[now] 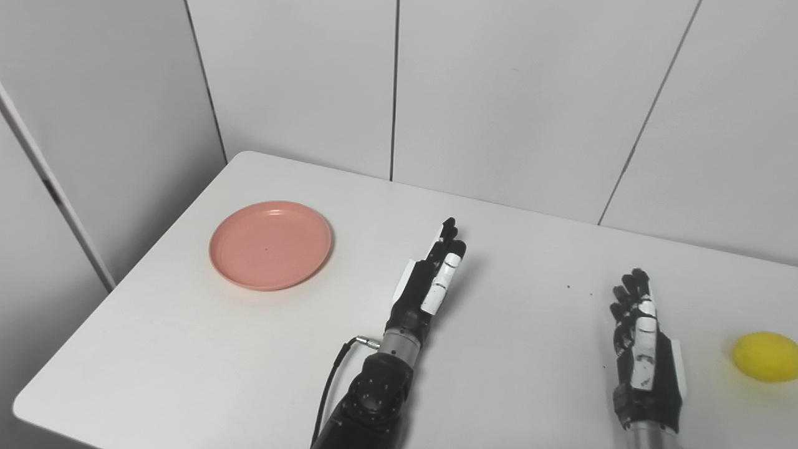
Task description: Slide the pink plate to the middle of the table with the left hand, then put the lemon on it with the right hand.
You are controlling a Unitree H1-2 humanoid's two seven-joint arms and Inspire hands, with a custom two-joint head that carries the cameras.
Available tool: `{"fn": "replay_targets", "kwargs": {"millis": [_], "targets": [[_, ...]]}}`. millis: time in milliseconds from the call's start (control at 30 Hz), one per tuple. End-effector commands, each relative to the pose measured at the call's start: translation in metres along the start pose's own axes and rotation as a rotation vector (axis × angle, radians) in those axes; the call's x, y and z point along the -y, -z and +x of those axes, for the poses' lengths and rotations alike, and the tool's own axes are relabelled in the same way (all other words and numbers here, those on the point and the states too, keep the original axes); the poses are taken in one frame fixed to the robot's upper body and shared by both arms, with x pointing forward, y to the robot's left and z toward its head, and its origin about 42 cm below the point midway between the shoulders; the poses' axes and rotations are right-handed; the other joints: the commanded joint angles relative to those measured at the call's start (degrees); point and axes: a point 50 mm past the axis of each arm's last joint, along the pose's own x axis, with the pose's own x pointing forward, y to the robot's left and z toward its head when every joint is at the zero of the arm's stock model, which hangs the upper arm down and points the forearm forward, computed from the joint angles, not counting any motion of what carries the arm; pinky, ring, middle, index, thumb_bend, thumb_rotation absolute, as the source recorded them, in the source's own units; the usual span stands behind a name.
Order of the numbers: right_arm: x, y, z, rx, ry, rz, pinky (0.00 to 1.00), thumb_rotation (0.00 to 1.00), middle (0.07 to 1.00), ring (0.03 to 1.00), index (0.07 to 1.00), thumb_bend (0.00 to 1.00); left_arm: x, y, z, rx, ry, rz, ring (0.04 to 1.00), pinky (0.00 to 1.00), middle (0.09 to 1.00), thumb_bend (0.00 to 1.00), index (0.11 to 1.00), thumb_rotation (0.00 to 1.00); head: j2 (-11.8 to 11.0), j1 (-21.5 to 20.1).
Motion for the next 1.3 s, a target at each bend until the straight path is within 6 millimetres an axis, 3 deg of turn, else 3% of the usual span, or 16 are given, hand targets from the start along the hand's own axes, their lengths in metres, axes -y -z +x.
{"fn": "replay_targets", "kwargs": {"millis": [0,233,733,1000,1267], "targets": [[0.012,0.008,-0.006,0.011,-0.003,-0.004,1.00,1.00,0.990,0.994,0.990,0.72,0.007,0.042,-0.028,-0.108,-0.011,-0.030,1.000,1.00,1.000,0.62,1.000,1.00,-0.6,1.0],[0.020,0.007,-0.003,0.020,-0.020,0.010,1.00,1.00,0.995,0.995,0.998,0.71,0.011,0.049,-0.025,-0.093,0.000,-0.015,1.000,1.00,1.000,0.65,1.000,1.00,-1.6,0.1],[0.013,0.006,-0.002,0.032,-0.027,-0.015,1.00,1.00,0.980,0.984,0.980,0.71,0.005,0.048,-0.025,-0.077,-0.006,-0.029,1.000,1.00,1.000,0.65,1.000,1.00,-2.8,-2.6],[0.016,0.010,-0.009,0.023,-0.018,-0.021,1.00,1.00,0.990,0.991,0.986,0.70,-0.002,0.028,-0.027,-0.005,-0.031,-0.063,0.992,1.00,1.000,0.62,1.000,1.00,-4.9,-3.3],[0.017,0.010,-0.018,0.026,-0.002,-0.001,1.00,1.00,0.979,0.986,0.976,0.70,-0.015,-0.002,-0.028,0.103,-0.071,-0.099,0.966,0.98,0.973,0.65,0.968,1.00,-3.7,-3.2]]}}
